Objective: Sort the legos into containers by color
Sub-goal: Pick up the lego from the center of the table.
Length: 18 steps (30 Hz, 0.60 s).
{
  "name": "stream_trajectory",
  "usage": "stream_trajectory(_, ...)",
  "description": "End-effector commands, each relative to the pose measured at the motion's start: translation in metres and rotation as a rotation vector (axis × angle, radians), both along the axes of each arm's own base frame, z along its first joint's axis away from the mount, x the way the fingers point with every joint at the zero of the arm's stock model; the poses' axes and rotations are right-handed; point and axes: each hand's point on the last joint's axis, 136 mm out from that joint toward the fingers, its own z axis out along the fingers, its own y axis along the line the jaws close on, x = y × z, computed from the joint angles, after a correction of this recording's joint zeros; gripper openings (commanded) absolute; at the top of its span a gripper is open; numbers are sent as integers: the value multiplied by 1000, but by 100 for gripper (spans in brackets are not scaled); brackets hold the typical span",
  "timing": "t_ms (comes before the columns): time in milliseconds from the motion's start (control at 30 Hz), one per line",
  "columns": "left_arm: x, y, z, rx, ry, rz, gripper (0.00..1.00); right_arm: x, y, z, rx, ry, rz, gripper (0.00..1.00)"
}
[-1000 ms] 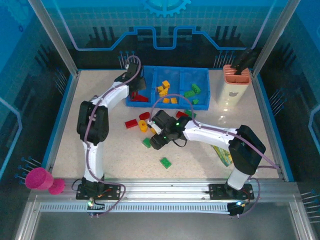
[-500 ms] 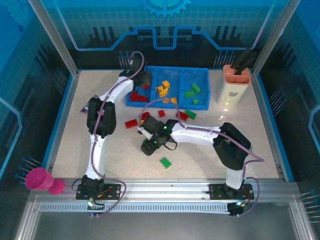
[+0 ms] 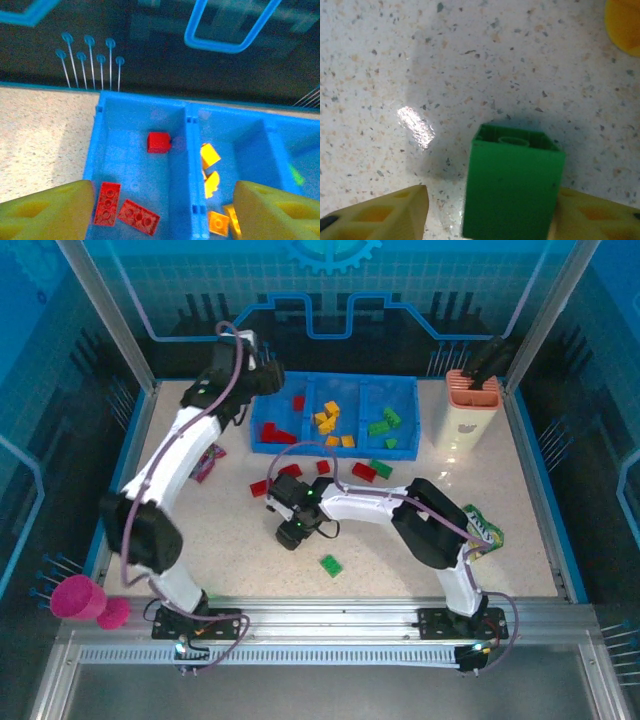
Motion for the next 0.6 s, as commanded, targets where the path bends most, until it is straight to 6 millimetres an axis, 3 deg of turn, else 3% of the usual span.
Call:
stream_trajectory(0,-35,13,-9,21,27,2,75,1,-4,-3,-30,17,9,48)
stream_trajectory(200,-103,42,-27,140,21,2,81,2,-21,8,-64,-6,-6,34)
stream_trajectory(400,-161,63,-21,238,-41,-31,89,-8,-56,65,-64,-61,-13,32)
stream_trajectory(567,-179,72,-35,297,-42,-47,90,18,-100,105,-53,-143,-90,32)
